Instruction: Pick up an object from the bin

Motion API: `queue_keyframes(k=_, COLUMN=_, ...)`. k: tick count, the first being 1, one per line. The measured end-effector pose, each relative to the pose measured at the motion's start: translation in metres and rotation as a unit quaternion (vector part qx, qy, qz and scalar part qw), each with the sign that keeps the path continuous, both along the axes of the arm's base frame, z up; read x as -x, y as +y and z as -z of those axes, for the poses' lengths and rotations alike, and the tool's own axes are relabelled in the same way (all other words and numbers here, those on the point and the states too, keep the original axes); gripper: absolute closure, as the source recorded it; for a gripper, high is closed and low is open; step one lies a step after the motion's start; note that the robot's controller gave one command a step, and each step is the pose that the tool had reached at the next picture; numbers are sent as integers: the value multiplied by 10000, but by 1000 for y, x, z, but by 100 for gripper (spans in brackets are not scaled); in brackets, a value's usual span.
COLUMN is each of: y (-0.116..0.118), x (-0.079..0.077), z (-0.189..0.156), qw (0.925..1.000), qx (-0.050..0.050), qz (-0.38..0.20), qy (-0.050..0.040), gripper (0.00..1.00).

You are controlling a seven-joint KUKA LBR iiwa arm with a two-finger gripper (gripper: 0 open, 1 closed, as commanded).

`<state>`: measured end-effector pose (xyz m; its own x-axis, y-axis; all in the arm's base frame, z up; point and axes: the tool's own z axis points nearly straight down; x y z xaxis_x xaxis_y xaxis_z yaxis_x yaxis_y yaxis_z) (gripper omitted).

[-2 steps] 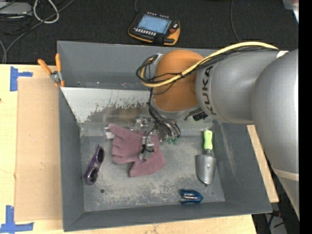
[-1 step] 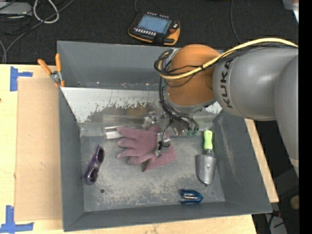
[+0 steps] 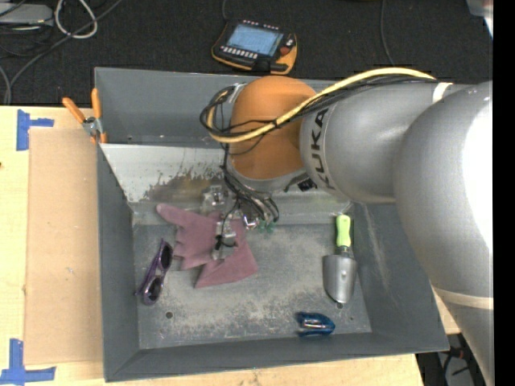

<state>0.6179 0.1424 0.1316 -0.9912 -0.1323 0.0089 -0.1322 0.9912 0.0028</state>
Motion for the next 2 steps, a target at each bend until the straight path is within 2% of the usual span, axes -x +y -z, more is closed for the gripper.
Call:
queue_keyframes(k=1, y=-40, x=-3, z=55, qw=10000, qx=-11, qz=-20, qy=-13, gripper=0)
queue_keyframes(k=2, y=23, x=12, z=55, qw=9849, qx=-35, qz=1727, qy=-105, gripper=100)
